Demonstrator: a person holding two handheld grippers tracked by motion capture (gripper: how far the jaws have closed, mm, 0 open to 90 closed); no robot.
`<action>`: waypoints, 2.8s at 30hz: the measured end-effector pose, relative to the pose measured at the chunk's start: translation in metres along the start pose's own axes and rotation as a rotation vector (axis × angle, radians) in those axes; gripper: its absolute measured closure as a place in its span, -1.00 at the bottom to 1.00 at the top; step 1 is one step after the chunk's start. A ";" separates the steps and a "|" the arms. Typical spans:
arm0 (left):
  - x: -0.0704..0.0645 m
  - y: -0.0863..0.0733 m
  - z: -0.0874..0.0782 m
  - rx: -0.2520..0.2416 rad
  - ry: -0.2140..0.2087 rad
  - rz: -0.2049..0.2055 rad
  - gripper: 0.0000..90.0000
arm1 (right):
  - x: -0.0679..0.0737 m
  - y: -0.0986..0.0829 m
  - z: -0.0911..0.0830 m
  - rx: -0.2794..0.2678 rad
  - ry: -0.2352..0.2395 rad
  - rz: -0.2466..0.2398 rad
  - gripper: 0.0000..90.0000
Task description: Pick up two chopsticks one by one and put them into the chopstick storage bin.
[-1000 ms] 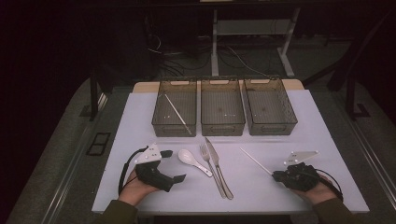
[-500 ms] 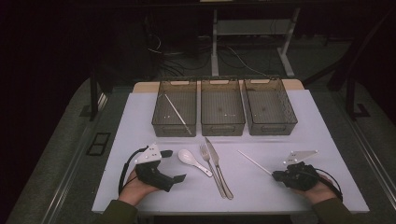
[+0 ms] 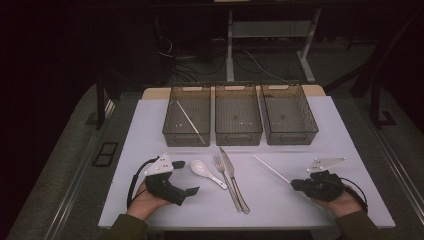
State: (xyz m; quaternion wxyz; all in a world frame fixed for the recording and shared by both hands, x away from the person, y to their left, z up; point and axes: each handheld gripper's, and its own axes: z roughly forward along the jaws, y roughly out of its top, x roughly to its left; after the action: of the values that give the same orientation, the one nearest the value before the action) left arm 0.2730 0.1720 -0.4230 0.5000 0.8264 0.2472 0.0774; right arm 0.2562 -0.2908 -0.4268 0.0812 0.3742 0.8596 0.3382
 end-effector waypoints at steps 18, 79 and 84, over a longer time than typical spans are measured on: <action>0.000 0.000 0.000 -0.002 0.000 0.003 -1.00 | -0.001 0.021 -0.008 -0.069 0.042 0.013 0.87; 0.000 0.000 -0.001 -0.020 -0.002 -0.007 -1.00 | 0.017 0.163 0.056 -0.147 0.096 -0.057 0.87; 0.000 0.000 -0.002 -0.024 -0.003 -0.010 -1.00 | 0.018 0.176 0.063 -0.146 0.097 -0.056 0.87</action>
State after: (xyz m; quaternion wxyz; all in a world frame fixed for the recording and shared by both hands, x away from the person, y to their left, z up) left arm 0.2721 0.1730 -0.4219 0.5105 0.8193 0.2496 0.0766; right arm 0.3718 -0.1587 -0.3592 0.0761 0.3263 0.8458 0.4151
